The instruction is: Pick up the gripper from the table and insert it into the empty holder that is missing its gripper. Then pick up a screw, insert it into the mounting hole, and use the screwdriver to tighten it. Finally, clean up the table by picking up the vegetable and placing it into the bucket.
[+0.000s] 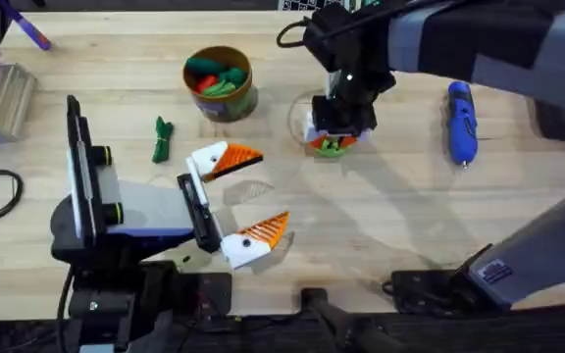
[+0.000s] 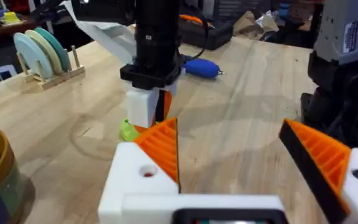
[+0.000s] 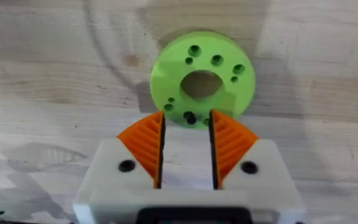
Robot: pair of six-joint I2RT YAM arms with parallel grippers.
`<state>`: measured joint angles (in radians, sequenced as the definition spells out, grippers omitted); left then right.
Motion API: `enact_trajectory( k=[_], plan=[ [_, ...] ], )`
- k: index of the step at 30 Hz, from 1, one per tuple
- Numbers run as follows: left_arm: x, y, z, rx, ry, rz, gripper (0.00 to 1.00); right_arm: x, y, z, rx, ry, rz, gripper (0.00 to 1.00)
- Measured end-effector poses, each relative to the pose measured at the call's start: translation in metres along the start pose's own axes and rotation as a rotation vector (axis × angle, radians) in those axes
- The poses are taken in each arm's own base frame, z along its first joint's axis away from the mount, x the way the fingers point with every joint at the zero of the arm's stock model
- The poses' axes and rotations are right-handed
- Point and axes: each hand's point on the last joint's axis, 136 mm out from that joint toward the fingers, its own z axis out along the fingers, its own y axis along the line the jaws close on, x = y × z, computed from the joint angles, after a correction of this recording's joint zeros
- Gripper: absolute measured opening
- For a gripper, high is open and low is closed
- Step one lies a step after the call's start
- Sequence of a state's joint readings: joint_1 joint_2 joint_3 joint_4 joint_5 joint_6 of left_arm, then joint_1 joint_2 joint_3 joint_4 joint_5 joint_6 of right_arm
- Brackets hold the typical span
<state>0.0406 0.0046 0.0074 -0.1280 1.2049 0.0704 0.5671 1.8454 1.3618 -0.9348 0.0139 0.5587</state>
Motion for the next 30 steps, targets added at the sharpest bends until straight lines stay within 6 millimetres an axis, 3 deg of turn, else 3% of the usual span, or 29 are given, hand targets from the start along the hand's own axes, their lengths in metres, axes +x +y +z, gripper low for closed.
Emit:
enact_trajectory(
  k=[12,17,18,21,30],
  plan=[
    [0.0000,0.0000,0.0000,0.000,0.000,0.000,0.986,0.0000,0.0001,-0.0001,0.000,-0.001,-0.001,0.289],
    [0.0000,0.0000,0.0000,0.000,0.000,0.000,0.985,0.0000,0.0001,-0.0002,0.000,0.000,-0.001,0.155],
    [0.0000,0.0000,0.0000,0.000,0.000,0.000,0.986,0.0001,0.0000,0.0000,0.000,0.000,-0.002,0.071],
    [0.0000,0.0000,0.0000,0.000,0.000,0.000,0.986,0.0001,0.0000,0.0000,0.001,0.000,-0.005,0.013],
    [0.0000,0.0000,0.0000,0.000,0.000,0.000,0.986,0.0000,0.0000,0.0001,0.001,0.000,-0.006,0.008]
  ],
)
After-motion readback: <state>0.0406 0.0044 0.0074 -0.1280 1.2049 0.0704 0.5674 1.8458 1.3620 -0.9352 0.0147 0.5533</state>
